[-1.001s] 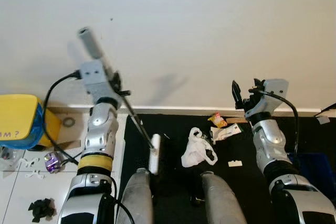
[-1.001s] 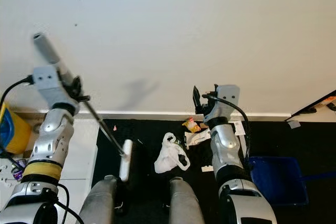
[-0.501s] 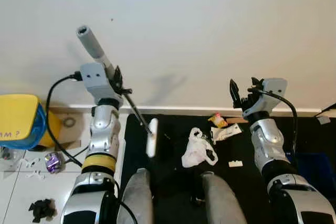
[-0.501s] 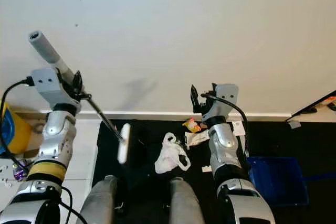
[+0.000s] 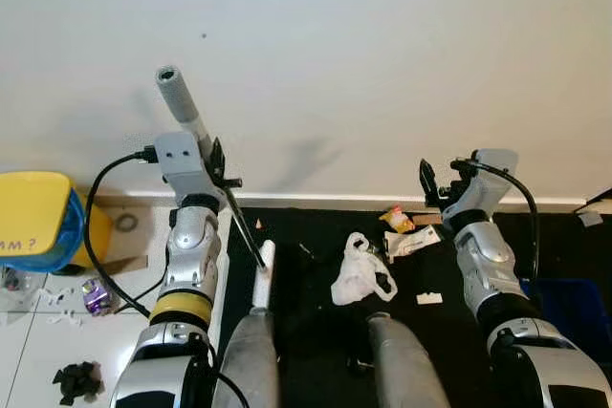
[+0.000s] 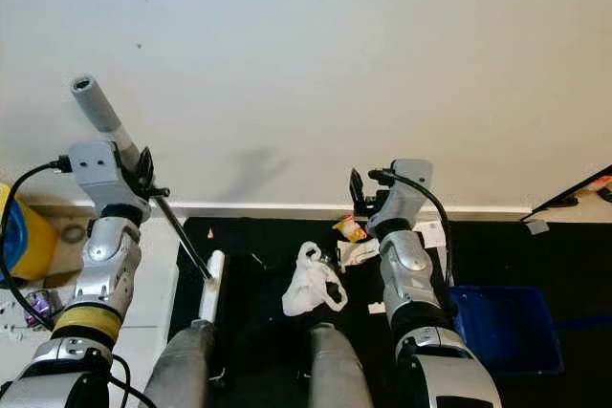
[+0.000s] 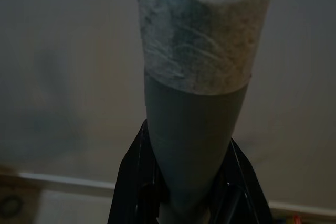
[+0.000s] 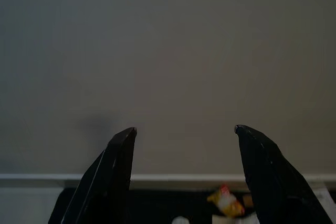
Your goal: Sweep floor
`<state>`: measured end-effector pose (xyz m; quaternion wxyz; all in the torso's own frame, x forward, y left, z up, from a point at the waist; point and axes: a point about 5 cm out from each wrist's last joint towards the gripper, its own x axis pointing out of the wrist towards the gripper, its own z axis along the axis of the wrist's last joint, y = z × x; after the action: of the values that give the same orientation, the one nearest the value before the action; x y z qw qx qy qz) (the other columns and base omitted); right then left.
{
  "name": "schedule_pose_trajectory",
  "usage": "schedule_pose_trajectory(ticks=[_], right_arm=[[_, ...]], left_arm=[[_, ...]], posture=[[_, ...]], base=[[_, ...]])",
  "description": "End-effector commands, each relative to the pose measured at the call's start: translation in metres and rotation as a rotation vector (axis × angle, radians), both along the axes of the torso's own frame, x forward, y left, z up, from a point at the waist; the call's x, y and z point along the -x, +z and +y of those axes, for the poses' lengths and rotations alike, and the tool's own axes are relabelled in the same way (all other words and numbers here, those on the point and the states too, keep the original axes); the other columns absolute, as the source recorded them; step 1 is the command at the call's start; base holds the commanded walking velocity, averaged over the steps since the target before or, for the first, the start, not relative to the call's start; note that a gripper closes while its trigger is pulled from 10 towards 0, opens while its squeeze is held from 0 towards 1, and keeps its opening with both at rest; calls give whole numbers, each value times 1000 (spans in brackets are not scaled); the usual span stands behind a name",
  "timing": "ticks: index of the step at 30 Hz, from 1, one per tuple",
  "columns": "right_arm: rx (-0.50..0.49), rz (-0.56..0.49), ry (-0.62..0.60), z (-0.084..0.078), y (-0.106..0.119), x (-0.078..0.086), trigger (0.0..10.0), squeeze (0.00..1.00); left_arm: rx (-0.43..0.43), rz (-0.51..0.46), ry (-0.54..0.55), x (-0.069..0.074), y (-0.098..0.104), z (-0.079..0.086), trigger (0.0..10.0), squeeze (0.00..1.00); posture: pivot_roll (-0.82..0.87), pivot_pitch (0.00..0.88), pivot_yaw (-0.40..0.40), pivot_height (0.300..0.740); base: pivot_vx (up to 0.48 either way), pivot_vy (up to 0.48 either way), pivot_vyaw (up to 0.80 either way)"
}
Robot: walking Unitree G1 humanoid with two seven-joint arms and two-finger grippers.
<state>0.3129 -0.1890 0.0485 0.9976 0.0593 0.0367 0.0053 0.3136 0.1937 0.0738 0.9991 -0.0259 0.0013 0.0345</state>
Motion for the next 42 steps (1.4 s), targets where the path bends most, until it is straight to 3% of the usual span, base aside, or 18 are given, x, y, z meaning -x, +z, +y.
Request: schedule_pose_trajectory(ticks=[1,7,28,42], right_arm=[[-20,60,-36,-7,-12,7,10000,0],[-31,85,-36,-7,-14,8,10000,0],[-39,96,-54,-11,-14,9,10000,0],[-29,94,-55,-14,-12,7,10000,0]], left_arm=[[-1,28,-22,3,-6,-1,10000,0],[5,39,-44,4,-9,-3,10000,0],[30,57,-91,6,-12,-7,10000,0],[-6,124,-77,1,-15,-14,10000,0]], posture=[[39,128,-39,731],[37,134,-38,731],[37,143,-38,731],[36,134,-36,731]], base=[[0,0,0],[-115,0,0],[-473,0,0],[0,-34,0]])
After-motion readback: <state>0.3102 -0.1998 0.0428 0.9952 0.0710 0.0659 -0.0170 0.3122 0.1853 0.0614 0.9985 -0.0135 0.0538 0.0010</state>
